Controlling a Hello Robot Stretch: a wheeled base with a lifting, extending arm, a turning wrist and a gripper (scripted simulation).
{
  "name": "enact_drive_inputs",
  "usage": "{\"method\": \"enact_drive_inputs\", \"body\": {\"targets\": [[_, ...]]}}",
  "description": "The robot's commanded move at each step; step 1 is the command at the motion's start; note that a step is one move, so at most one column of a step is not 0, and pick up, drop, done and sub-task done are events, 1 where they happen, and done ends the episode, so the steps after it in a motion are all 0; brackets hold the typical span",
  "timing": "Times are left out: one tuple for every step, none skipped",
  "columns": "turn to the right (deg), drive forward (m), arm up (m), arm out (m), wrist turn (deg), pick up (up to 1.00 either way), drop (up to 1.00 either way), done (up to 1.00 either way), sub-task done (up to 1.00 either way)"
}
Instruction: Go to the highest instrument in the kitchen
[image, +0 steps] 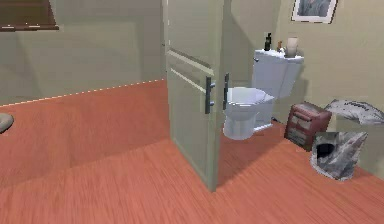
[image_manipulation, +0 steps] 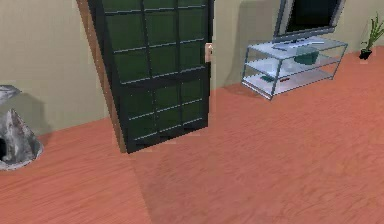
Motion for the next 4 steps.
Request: {"method": "enact_drive_inputs", "body": {"targets": [[0.0, 0.05, 0.00, 0.00, 0.0, 0.00, 0.00, 0.00, 0.00], [-45.0, 0.00, 0.00, 0.00, 0.0, 0.00, 0.00, 0.00, 0.00], [0.0, 1.00, 0.00, 0.00, 0.0, 0.00, 0.00, 0.00, 0.00], [-3.0, 0.00, 0.00, 0.00, 0.0, 0.00, 0.00, 0.00, 0.00]]}}
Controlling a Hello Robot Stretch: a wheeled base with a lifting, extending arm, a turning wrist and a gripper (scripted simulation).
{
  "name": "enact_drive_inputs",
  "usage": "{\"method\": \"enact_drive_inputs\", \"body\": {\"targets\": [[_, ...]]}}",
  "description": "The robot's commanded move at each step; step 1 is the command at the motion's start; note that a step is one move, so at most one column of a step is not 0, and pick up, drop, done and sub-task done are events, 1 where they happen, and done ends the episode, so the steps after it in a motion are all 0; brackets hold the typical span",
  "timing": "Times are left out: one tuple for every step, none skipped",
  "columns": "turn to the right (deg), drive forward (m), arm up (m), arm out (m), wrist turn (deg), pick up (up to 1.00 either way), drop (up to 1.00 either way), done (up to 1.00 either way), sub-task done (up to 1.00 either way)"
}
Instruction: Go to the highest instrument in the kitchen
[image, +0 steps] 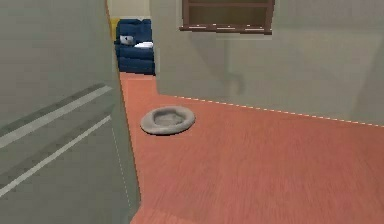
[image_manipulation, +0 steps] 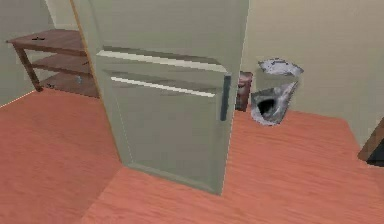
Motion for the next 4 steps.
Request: {"method": "enact_drive_inputs", "body": {"targets": [[18.0, 0.00, 0.00, 0.00, 0.0, 0.00, 0.00, 0.00, 0.00], [0.0, 0.30, 0.00, 0.00, 0.0, 0.00, 0.00, 0.00, 0.00], [-21.0, 0.00, 0.00, 0.00, 0.0, 0.00, 0.00, 0.00, 0.00], [0.0, 0.95, 0.00, 0.00, 0.0, 0.00, 0.00, 0.00, 0.00]]}}
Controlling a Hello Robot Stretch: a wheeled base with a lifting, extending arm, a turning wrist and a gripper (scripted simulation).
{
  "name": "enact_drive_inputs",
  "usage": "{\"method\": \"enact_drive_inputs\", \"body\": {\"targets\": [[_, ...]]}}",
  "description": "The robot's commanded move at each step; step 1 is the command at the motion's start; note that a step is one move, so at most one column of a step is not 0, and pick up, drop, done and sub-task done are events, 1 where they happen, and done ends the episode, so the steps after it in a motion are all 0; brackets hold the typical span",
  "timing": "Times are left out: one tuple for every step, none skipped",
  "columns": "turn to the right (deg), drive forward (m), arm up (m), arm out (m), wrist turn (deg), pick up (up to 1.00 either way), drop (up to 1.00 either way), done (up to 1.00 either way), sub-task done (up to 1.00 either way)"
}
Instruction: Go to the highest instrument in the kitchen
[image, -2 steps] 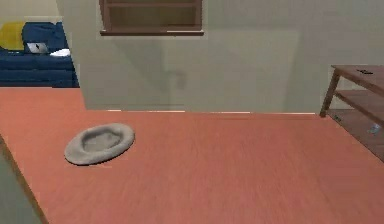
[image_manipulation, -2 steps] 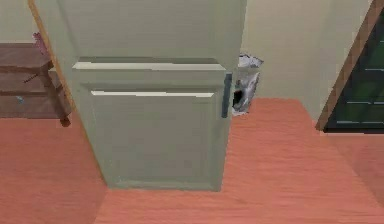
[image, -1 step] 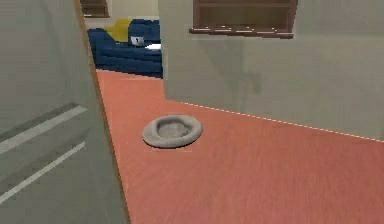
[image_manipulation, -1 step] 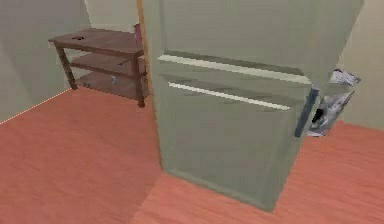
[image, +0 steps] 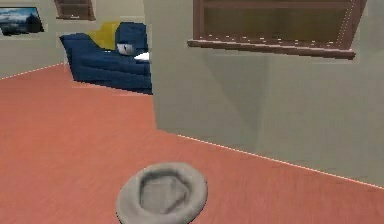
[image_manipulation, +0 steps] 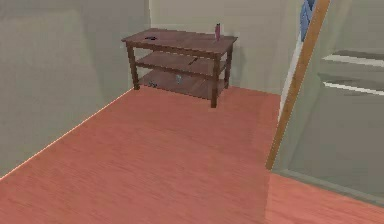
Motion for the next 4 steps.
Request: {"method": "enact_drive_inputs", "body": {"targets": [[0.0, 0.30, 0.00, 0.00, 0.0, 0.00, 0.00, 0.00, 0.00], [-45.0, 0.00, 0.00, 0.00, 0.0, 0.00, 0.00, 0.00, 0.00], [-18.0, 0.00, 0.00, 0.00, 0.0, 0.00, 0.00, 0.00, 0.00], [0.0, 1.00, 0.00, 0.00, 0.0, 0.00, 0.00, 0.00, 0.00]]}}
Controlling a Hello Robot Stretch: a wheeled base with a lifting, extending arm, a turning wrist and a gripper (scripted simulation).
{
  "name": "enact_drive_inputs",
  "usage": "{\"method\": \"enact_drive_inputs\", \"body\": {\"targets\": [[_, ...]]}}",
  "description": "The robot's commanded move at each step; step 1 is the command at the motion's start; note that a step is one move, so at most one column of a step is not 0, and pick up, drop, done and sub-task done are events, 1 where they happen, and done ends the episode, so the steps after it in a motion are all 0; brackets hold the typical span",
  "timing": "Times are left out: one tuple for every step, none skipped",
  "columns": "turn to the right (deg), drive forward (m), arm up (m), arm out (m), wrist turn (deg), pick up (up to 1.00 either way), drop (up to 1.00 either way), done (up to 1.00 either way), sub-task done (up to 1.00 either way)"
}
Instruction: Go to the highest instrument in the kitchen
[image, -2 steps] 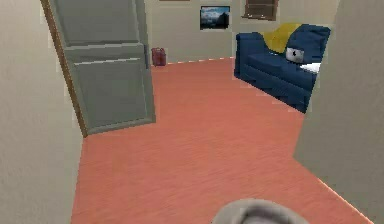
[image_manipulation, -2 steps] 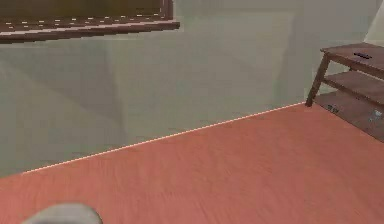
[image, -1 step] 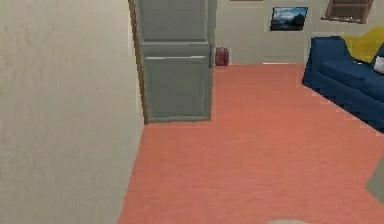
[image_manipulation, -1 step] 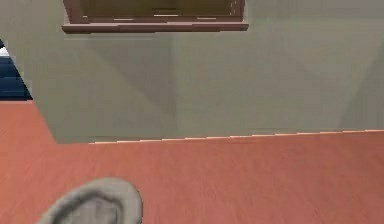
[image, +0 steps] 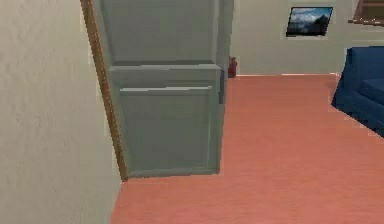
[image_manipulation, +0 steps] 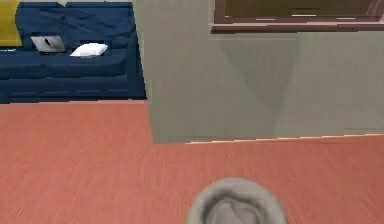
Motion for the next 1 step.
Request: {"method": "enact_drive_inputs", "body": {"targets": [[-27.0, 0.00, 0.00, 0.00, 0.0, 0.00, 0.00, 0.00, 0.00]]}}
